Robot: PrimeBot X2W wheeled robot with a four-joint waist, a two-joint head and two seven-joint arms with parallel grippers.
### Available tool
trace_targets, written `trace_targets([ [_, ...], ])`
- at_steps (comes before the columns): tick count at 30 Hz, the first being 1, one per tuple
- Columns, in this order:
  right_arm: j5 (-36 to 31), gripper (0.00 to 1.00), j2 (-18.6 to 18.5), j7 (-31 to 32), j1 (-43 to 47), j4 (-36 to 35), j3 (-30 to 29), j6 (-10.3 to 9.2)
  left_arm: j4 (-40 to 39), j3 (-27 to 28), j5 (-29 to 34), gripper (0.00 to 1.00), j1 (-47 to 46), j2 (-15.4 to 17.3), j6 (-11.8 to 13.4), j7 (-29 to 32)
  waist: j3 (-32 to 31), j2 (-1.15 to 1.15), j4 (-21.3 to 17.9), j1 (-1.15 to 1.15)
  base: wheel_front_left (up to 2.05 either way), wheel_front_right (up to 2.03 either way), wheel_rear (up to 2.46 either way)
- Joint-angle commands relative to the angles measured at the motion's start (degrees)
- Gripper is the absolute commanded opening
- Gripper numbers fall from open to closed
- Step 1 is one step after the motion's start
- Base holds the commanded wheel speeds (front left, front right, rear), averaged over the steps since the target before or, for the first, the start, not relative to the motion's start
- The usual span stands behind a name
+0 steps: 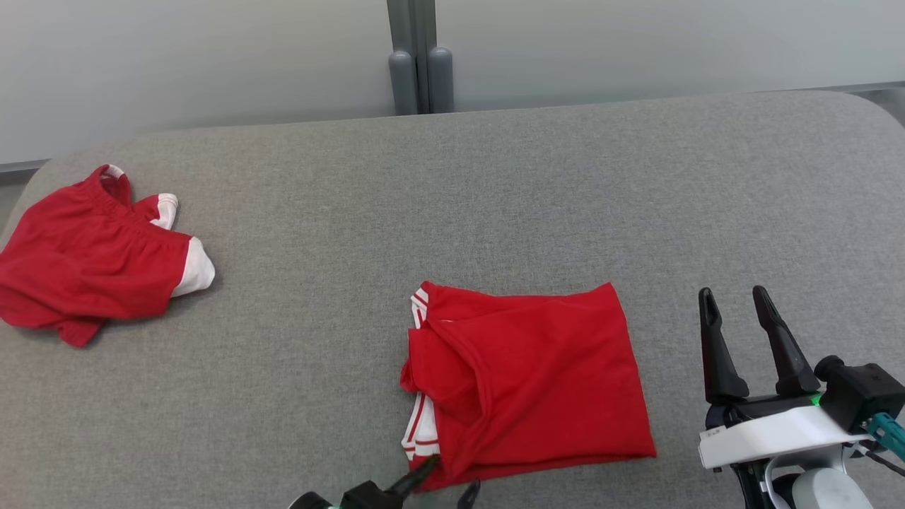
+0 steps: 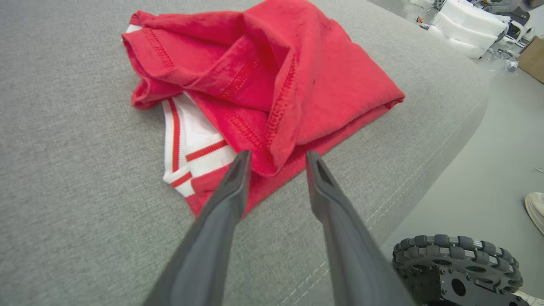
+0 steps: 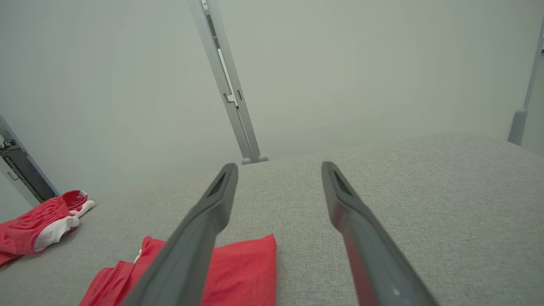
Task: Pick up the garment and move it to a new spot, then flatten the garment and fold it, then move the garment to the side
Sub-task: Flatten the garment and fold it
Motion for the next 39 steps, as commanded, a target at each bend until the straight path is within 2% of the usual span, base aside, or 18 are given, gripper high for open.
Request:
trace_targets([
  [1,0.4,1.0,-0.3,-0.2,0.8,0.3,0.1,-0.07,0.0,0.6,0.1,1.0,0.5,-0.1,-0.2,0.0,-0.4,0.0,0.0,0.0,0.0,0.0,0.0],
  [5,0.5,1.0,-0.5,-0.2,1.2,0.7,-0.1,-0.07,-2.6,4.1,-0.1,1.0,1.6,-0.8,0.3,0.0,-1.2,0.0,0.0,0.0,0.0,0.0,0.0],
  [9,0.4,1.0,-0.4,-0.2,1.8,1.0,-0.5,-0.07,-6.8,10.4,1.4,1.0,2.9,-1.1,2.0,0.0,-2.0,0.0,0.3,0.0,0.0,0.0,0.0],
  [17,0.1,1.0,-0.4,-0.2,2.5,1.5,-1.4,-0.07,-13.9,26.4,5.5,1.0,5.0,-1.8,6.0,0.0,-3.1,0.0,1.1,0.0,0.0,0.0,0.0],
  [23,-0.6,1.0,-0.2,-0.2,3.4,2.0,-2.3,-0.07,-16.0,36.8,8.8,1.0,5.6,-2.5,7.3,0.0,-3.5,0.0,1.8,0.0,0.0,0.0,0.0],
  [28,-1.3,1.0,-0.1,-0.2,3.8,2.8,-2.6,-0.07,-15.4,42.2,10.6,1.0,5.6,-3.6,6.1,0.0,-3.7,0.0,2.0,0.0,0.0,0.0,0.0],
  [37,-1.9,1.0,-0.1,-0.2,3.7,4.1,-2.4,-0.07,-13.9,45.4,13.6,1.0,4.9,-5.7,3.7,0.0,-3.6,0.0,2.2,0.0,0.0,0.0,0.0],
  [38,-1.8,0.88,-0.2,-0.2,3.5,4.5,-2.0,-0.07,-13.9,45.5,13.9,1.0,4.8,-6.0,3.5,0.0,-3.6,0.0,2.3,0.0,0.0,0.0,0.0],
  [39,-1.8,0.0,-0.6,-0.2,3.2,5.0,-1.4,-0.07,-13.8,45.7,14.0,1.0,4.7,-6.3,3.3,0.0,-3.6,0.0,2.5,0.0,0.0,0.0,0.0],
])
